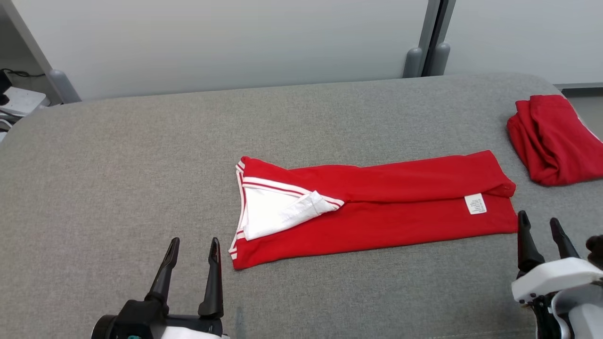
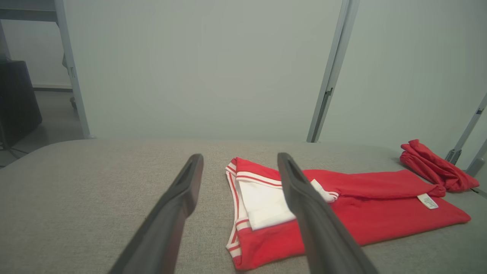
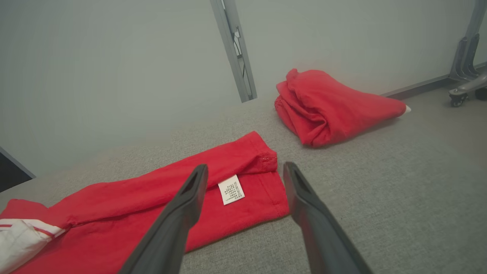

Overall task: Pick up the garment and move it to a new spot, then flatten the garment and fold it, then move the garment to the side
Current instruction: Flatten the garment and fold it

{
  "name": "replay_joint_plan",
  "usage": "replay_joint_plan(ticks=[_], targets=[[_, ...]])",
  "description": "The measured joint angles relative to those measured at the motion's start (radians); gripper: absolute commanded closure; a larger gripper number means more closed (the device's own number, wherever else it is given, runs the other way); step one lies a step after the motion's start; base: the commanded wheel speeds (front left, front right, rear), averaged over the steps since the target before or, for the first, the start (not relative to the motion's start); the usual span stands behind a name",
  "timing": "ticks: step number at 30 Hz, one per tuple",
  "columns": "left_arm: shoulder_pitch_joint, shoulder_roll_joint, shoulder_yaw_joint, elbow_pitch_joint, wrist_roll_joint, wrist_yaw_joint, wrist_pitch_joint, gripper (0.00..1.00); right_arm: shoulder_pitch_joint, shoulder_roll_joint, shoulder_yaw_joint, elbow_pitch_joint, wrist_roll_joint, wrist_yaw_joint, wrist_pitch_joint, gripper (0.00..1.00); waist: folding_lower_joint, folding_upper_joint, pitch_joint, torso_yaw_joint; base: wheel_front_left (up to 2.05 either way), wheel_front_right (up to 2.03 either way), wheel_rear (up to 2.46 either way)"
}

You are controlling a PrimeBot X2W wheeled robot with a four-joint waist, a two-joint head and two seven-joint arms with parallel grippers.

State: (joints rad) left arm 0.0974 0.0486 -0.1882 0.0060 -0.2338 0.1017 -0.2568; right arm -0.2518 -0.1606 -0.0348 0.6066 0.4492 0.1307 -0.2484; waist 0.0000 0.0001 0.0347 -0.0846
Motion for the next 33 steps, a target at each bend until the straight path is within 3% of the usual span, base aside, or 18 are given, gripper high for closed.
replay_joint_plan(ticks=[3, 13, 25, 33], targets=[[-0.008, 0.0, -0.008, -0.005, 0.007, -0.005, 0.0, 0.0, -0.084, -0.009, 0.042, 0.11, 0.036, 0.0, 0.0, 0.0, 0.0, 0.0, 0.028, 0.007, 0.0, 0.0, 0.0], [-0.109, 0.0, -0.039, -0.015, 0.051, -0.01, 0.0, 0.0, -0.369, -0.073, 0.042, 0.388, 0.176, 0.0, 0.001, 0.0, 0.0, -0.0001, 0.154, 0.039, 0.0, 0.0, 0.0], [-0.169, 0.0, -0.058, -0.021, 0.06, -0.008, 0.0, 0.0, -0.493, -0.113, 0.068, 0.588, 0.239, 0.0, 0.051, 0.0, 0.0, 0.0, 0.257, 0.082, 0.0, 0.0, 0.0], [-0.175, -0.001, -0.063, -0.021, 0.067, -0.005, 0.0, 0.0, -0.518, -0.109, 0.081, 0.631, 0.255, 0.0, 0.064, 0.0, 0.0, -0.0001, 0.269, 0.078, 0.0, 0.0, 0.0]])
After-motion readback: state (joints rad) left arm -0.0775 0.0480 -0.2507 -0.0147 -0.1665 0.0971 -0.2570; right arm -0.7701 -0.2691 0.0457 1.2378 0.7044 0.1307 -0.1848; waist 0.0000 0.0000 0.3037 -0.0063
